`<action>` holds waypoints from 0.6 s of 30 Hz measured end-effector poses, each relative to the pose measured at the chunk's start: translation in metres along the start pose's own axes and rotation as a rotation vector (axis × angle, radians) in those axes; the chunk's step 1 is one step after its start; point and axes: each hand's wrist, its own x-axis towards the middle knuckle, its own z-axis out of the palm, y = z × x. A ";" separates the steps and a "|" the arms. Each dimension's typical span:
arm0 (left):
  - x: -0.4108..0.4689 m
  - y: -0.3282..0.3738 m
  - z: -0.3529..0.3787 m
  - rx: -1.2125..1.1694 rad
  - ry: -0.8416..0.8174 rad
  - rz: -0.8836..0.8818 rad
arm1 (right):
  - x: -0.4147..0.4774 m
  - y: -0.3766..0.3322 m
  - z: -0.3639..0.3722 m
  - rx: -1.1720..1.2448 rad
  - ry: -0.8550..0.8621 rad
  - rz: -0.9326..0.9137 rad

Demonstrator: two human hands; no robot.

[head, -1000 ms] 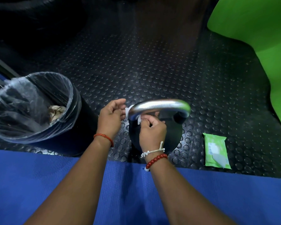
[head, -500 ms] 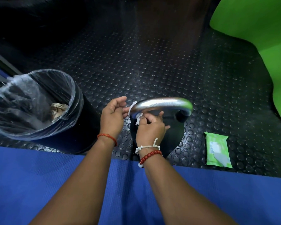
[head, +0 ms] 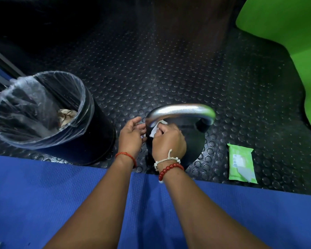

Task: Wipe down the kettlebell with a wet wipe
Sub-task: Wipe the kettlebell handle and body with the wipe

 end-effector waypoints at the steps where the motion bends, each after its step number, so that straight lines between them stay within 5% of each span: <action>1: 0.000 0.001 0.000 -0.002 -0.003 -0.005 | 0.002 0.000 -0.003 -0.033 -0.031 0.006; 18: 0.000 -0.003 -0.004 -0.022 -0.029 -0.034 | 0.017 0.010 -0.005 0.382 -0.155 0.180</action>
